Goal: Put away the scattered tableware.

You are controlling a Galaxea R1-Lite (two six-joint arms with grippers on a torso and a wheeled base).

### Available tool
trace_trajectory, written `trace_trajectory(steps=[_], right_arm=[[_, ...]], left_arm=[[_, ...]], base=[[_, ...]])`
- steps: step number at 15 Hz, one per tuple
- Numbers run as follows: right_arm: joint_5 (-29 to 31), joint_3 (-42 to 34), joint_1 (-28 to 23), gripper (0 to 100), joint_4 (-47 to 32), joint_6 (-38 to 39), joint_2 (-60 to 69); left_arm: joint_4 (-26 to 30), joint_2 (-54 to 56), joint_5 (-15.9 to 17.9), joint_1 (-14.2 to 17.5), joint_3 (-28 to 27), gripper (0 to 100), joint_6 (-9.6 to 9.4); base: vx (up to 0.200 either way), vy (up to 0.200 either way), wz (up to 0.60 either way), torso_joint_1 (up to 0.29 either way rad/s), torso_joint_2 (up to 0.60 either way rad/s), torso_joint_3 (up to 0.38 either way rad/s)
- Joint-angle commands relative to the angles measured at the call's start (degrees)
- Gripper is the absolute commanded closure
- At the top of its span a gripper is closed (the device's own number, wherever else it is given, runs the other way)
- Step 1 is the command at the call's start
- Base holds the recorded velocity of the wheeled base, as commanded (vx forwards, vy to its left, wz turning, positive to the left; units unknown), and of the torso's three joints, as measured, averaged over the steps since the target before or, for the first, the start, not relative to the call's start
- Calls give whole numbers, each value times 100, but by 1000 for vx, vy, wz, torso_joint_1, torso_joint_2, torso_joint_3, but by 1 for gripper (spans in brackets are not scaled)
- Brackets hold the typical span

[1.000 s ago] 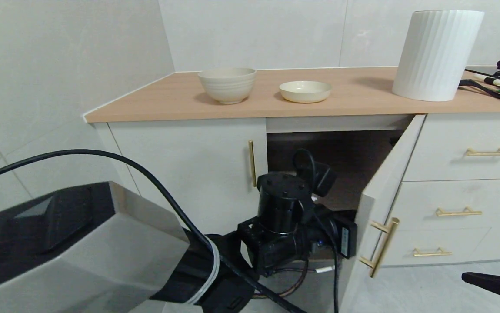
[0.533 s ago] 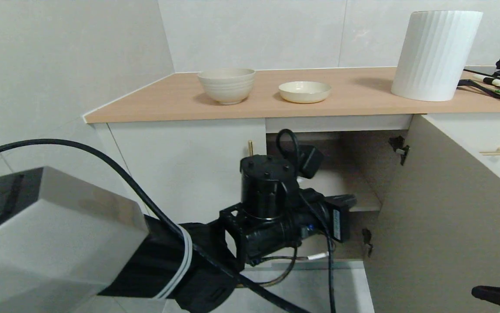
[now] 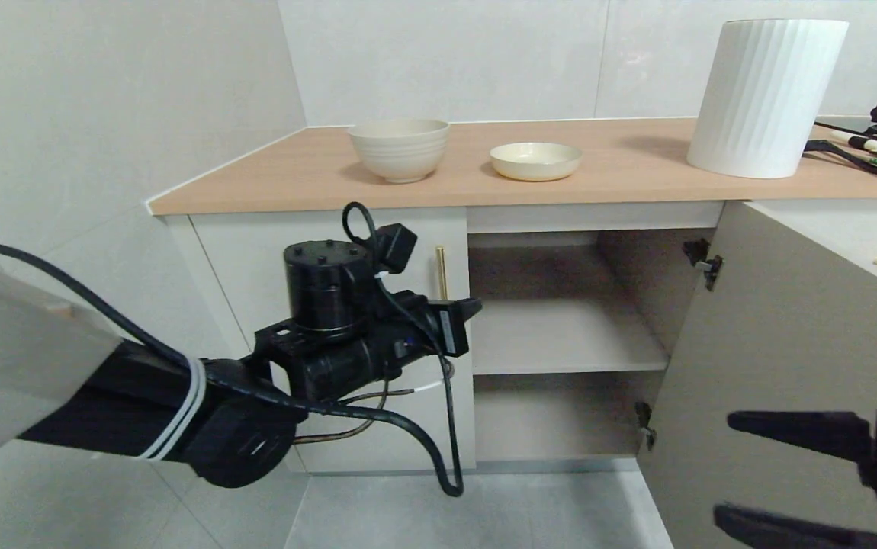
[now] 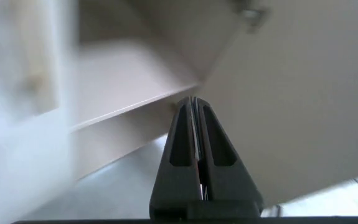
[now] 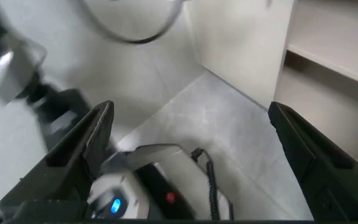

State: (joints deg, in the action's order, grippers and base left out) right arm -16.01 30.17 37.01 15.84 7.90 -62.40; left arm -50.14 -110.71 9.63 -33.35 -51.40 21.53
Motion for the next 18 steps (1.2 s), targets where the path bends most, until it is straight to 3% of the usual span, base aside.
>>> trace_trajectory(steps=[1, 2, 3, 4, 7, 10, 11, 14, 16, 18], right_arm=[[238, 1369, -379, 0, 165, -8, -1819], [230, 1694, -405, 0, 165, -8, -2039], [230, 1949, -396, 0, 157, -8, -2188], [221, 2054, -388, 0, 148, 19, -2241], [317, 2054, -388, 0, 51, 19, -2127], [546, 2212, -388, 0, -459, 19, -1802], [564, 2256, -388, 0, -511, 19, -1775], [731, 2318, -388, 0, -546, 19, -1846], [871, 2529, -388, 0, -986, 19, -1854], [1047, 2705, -388, 0, -1250, 27, -1898]], left_arm=[[48, 964, -31, 883, 930, 100, -79], [180, 1166, -31, 1033, 991, 100, -281], [417, 1439, -31, 1068, 974, 100, -624], [795, 1676, -31, 1094, 921, 100, -773], [2043, 2142, -31, 1208, 683, 100, -808], [2368, 2300, -31, 1287, 604, 100, -808], [2377, 2335, -31, 1287, 587, 0, -808], [2395, 2379, -40, 1287, 473, 0, -826], [2483, 2414, -58, 1314, 481, 0, -1221], [2588, 2458, -84, 1367, 473, 0, -1379]], base=[[0, 0, 0, 0, 0, 0], [0, 0, 0, 0, 0, 0], [0, 0, 0, 0, 0, 0], [0, 0, 0, 0, 0, 0], [0, 0, 0, 0, 0, 0], [0, 0, 0, 0, 0, 0], [0, 0, 0, 0, 0, 0], [0, 0, 0, 0, 0, 0], [0, 0, 0, 0, 0, 0], [0, 0, 0, 0, 0, 0]])
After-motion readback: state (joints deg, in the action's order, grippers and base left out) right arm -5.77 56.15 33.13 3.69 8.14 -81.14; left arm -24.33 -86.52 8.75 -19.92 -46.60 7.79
